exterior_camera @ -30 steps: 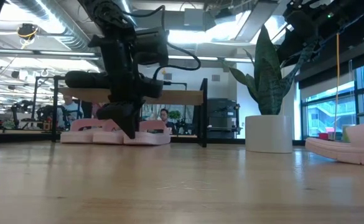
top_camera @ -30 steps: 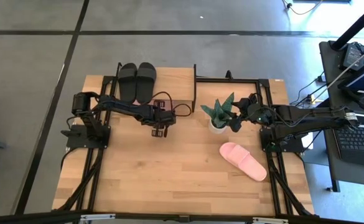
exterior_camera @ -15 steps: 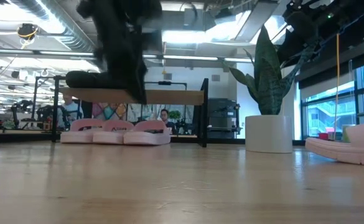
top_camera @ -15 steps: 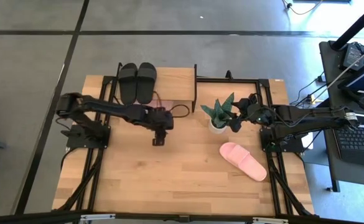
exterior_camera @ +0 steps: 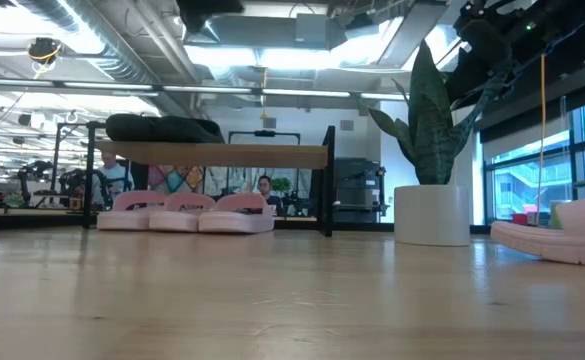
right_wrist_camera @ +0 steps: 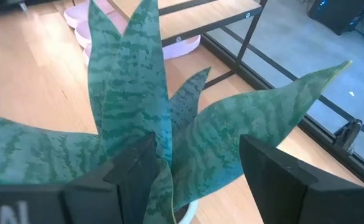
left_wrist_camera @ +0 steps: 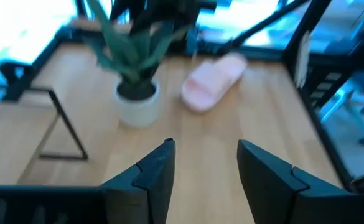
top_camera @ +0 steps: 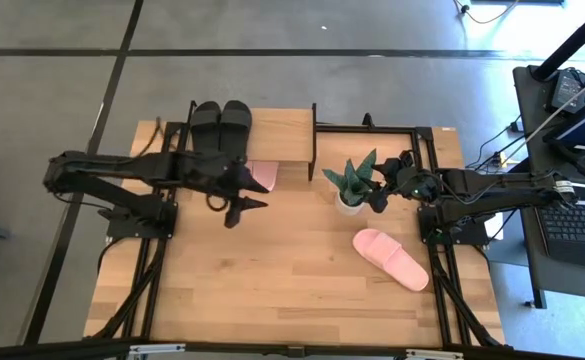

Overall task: Pick and place slides into the shelf
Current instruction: Put the pink slipper under the shelf

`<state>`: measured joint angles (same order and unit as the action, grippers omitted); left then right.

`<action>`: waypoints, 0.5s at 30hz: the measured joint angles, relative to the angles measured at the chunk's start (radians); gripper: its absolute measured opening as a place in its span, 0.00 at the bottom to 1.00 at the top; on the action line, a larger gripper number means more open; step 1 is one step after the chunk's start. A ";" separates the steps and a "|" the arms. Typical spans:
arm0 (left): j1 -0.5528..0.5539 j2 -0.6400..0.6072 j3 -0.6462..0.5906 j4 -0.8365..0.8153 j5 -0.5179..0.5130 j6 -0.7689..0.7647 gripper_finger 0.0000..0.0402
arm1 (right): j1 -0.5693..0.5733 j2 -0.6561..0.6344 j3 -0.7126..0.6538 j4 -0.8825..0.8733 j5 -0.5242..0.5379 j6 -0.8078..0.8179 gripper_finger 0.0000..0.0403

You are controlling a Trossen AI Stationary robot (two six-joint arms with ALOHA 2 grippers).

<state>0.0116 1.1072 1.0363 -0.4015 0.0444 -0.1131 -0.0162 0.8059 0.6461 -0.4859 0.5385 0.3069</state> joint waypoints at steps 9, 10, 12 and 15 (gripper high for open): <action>-0.017 -0.253 -0.320 0.342 0.000 -0.048 0.41 | 0.003 -0.002 0.000 0.093 -0.097 -0.035 0.58; -0.016 -0.287 -0.355 0.367 -0.001 -0.064 0.41 | 0.003 -0.002 0.000 0.111 -0.097 -0.049 0.58; -0.016 -0.355 -0.416 0.401 -0.001 -0.091 0.41 | 0.003 -0.002 0.015 0.126 -0.098 -0.081 0.58; -0.023 -0.449 -0.487 0.415 0.000 -0.117 0.41 | 0.003 -0.003 0.073 0.149 -0.097 -0.138 0.58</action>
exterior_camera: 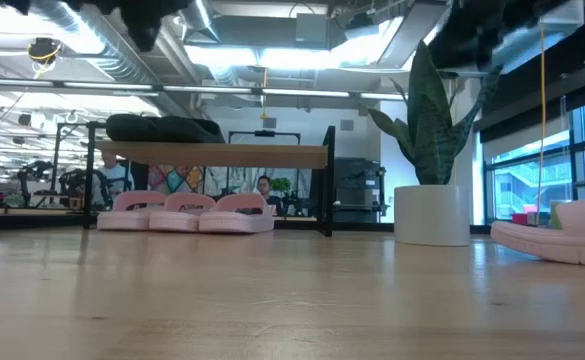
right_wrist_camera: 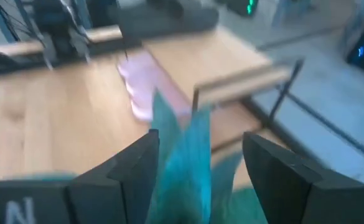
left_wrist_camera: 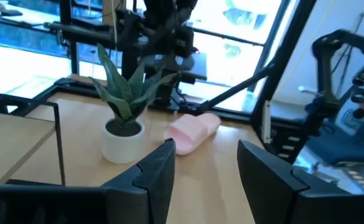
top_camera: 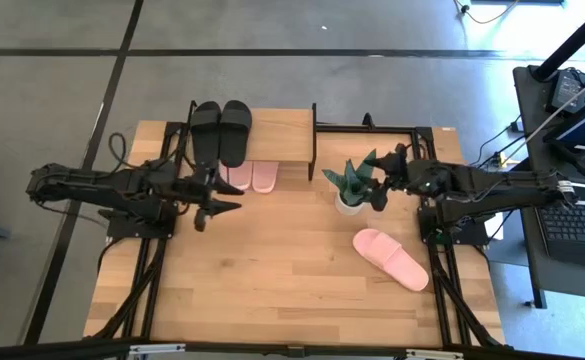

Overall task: Pick and place slides into the shelf
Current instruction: Put the pink slipper under the shelf

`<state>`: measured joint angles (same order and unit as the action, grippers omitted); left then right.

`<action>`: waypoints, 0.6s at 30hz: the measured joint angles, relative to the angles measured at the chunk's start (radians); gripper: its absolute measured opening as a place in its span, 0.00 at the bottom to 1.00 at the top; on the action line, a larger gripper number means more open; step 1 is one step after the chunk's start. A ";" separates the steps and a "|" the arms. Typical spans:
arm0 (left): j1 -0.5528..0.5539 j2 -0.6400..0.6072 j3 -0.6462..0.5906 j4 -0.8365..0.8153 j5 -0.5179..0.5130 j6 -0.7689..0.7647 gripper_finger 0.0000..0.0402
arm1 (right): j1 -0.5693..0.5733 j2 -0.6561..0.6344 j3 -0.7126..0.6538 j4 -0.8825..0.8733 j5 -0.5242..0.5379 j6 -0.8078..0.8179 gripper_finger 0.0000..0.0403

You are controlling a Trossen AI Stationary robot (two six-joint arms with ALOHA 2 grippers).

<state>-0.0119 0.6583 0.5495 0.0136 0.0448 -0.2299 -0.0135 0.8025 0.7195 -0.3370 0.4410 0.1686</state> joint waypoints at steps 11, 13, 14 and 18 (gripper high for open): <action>-0.029 -0.261 -0.138 -0.028 0.001 -0.004 0.41 | 0.088 0.091 0.389 -0.114 -0.150 -0.280 0.58; -0.029 -0.285 -0.158 -0.036 0.001 -0.004 0.41 | 0.136 0.159 0.490 -0.274 -0.149 -0.314 0.58; -0.029 -0.294 -0.169 -0.043 0.001 -0.004 0.41 | 0.163 0.200 0.541 -0.360 -0.147 -0.331 0.58; -0.029 -0.311 -0.204 -0.044 0.000 -0.004 0.41 | 0.285 0.390 0.728 -0.704 -0.078 -0.327 0.58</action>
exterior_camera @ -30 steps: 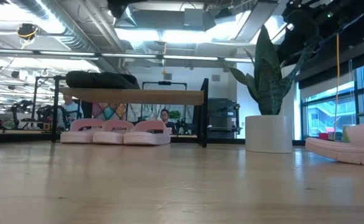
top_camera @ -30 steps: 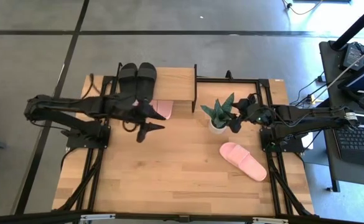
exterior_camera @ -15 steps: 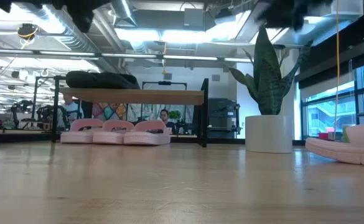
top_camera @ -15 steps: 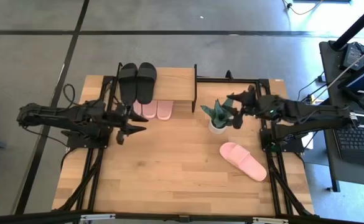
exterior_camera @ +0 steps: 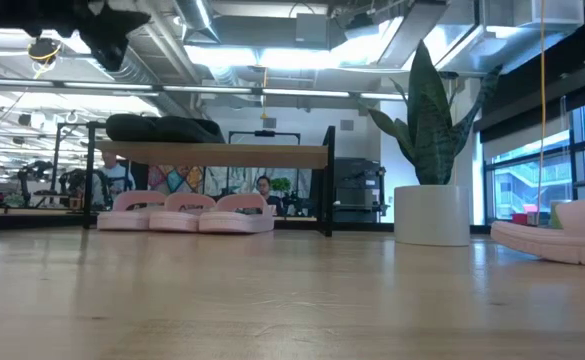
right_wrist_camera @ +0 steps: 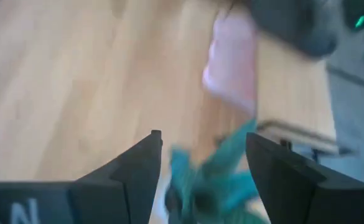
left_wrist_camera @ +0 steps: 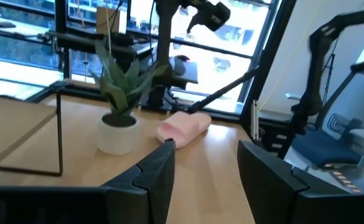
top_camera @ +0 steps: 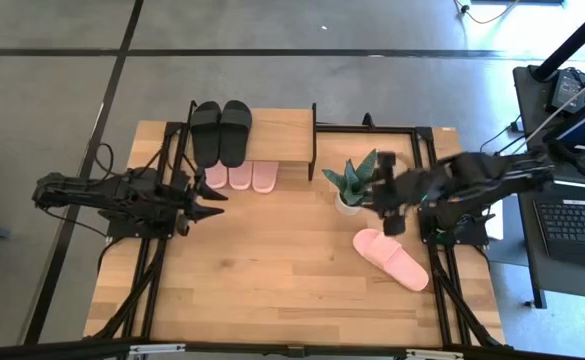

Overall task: Pick and place slides into the shelf
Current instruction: Put the pink slipper under the shelf

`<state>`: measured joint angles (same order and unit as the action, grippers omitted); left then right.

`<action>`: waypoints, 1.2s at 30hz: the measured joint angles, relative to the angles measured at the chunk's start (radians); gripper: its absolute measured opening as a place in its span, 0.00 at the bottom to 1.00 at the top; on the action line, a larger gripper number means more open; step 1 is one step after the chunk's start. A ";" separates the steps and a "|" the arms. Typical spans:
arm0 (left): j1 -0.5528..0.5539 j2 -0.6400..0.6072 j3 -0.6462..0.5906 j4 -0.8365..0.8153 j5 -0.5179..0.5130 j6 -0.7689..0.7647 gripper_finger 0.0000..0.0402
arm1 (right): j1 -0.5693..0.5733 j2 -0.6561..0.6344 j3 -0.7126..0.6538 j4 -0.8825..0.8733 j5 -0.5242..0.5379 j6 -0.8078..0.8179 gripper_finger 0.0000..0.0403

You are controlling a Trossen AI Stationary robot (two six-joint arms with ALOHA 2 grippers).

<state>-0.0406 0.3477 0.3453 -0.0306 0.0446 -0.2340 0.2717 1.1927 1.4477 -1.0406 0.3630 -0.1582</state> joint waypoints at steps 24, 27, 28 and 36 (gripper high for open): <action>0.001 0.000 -0.036 -0.015 -0.167 0.113 0.41 | 0.645 0.247 -0.189 -0.401 0.144 0.886 0.58; 0.001 0.000 -0.036 -0.015 -0.170 0.111 0.41 | 0.662 0.248 -0.297 -0.311 0.141 0.888 0.58; 0.001 0.000 -0.037 -0.015 -0.170 0.107 0.41 | 0.669 0.248 -0.330 -0.288 0.140 0.888 0.58; 0.001 0.000 -0.036 -0.014 -0.170 0.104 0.41 | 0.689 0.247 -0.543 -0.113 0.140 0.888 0.58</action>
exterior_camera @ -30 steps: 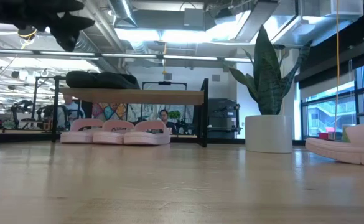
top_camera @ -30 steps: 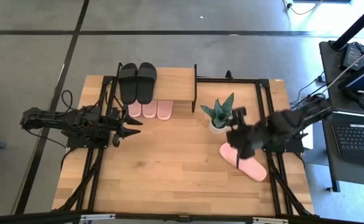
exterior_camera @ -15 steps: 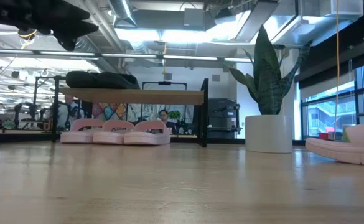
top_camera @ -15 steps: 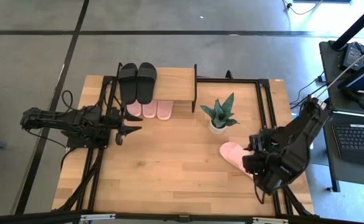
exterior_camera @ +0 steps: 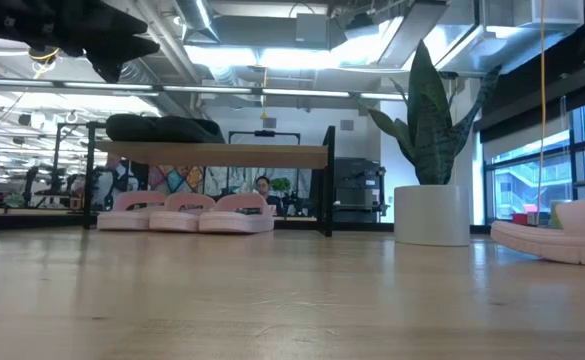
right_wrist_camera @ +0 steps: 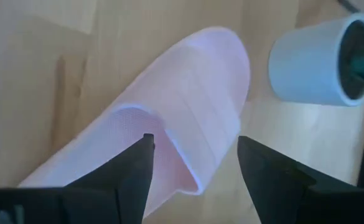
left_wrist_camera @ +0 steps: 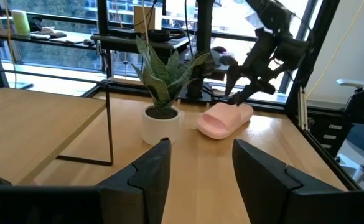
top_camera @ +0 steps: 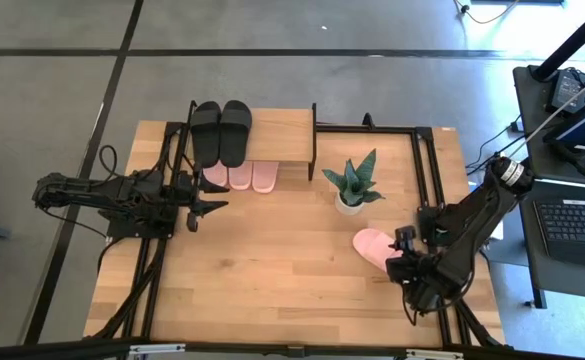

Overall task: Pick and place slides into the shelf
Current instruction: Put the pink slipper under the shelf

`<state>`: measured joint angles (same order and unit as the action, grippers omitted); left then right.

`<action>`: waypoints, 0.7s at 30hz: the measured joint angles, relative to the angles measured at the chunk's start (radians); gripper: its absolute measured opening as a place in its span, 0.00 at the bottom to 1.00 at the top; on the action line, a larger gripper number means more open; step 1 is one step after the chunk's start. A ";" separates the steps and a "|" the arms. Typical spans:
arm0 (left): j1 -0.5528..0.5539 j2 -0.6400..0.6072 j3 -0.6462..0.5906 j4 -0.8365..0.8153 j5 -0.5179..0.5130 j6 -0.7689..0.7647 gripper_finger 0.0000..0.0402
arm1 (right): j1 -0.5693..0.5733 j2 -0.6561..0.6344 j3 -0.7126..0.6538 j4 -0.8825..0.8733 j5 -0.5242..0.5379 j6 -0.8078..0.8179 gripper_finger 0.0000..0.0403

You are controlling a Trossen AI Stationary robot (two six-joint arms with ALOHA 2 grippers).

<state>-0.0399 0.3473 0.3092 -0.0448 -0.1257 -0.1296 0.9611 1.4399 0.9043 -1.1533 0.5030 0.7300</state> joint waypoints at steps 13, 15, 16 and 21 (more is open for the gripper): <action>0.000 0.000 0.000 0.000 -0.005 0.000 0.41 | 0.000 0.000 -0.149 0.115 0.004 -0.006 0.58; 0.000 0.000 0.000 0.000 -0.006 0.001 0.41 | 0.000 0.000 -0.149 0.115 0.004 -0.005 0.58; 0.000 0.000 0.000 0.000 -0.010 0.001 0.41 | 0.000 0.000 -0.149 0.115 0.004 -0.005 0.58; 0.000 0.000 0.000 0.000 -0.031 0.001 0.41 | 0.000 0.000 -0.149 0.116 0.004 -0.066 0.58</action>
<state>-0.0398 0.3473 0.3092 -0.0444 -0.1564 -0.1284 0.9607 1.4399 0.7555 -1.0375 0.5070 0.6641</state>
